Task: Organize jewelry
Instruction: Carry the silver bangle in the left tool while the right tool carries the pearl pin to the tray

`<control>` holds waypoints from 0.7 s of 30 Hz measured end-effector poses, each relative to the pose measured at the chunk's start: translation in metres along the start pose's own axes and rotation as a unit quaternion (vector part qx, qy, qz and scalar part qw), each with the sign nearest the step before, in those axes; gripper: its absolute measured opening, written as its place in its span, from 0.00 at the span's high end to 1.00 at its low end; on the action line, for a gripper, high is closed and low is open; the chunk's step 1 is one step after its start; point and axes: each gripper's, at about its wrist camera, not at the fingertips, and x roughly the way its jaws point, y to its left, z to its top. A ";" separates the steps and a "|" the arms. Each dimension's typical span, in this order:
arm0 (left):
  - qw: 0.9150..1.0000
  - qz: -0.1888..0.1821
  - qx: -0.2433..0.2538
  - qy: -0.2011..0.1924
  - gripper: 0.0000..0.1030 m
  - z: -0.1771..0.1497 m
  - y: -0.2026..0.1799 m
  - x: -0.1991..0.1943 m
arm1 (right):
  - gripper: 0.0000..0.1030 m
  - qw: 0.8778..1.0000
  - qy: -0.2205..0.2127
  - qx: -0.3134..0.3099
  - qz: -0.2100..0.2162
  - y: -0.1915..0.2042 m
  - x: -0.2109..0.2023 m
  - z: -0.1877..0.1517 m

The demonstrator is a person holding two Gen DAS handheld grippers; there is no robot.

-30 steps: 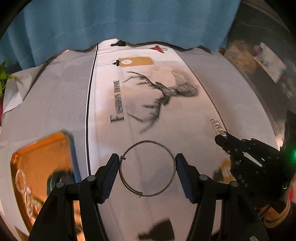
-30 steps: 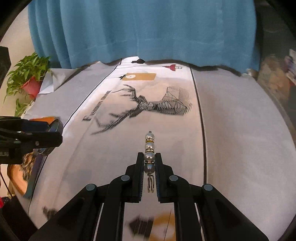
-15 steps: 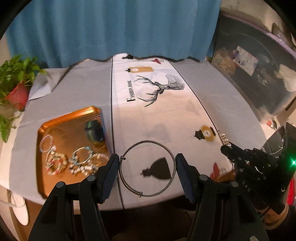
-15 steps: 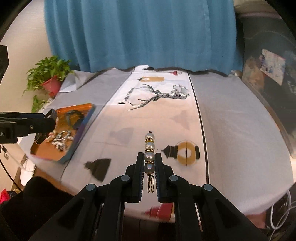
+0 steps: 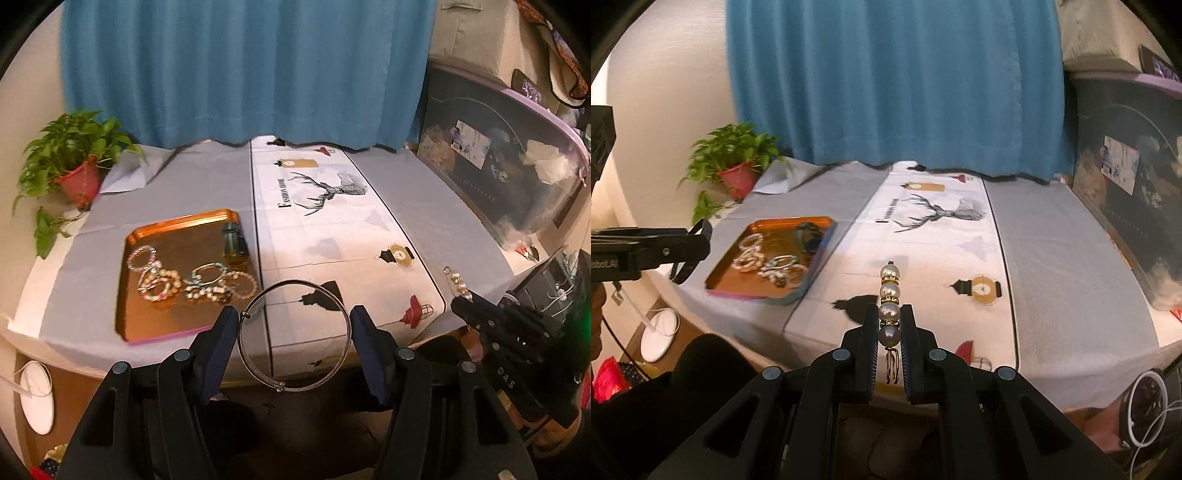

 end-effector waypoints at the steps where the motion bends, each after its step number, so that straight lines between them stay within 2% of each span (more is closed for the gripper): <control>1: 1.000 0.002 -0.001 -0.003 0.44 -0.003 0.001 -0.003 | 0.89 1.000 0.000 -0.003 0.003 0.004 -0.004 -0.002; 11: 1.000 0.004 -0.017 -0.013 0.44 -0.034 0.013 -0.028 | 0.89 0.999 0.005 -0.039 0.033 0.050 -0.032 -0.027; 21: 0.999 0.011 -0.025 -0.023 0.44 -0.047 0.024 -0.041 | 0.89 0.997 0.006 -0.060 0.042 0.070 -0.036 -0.032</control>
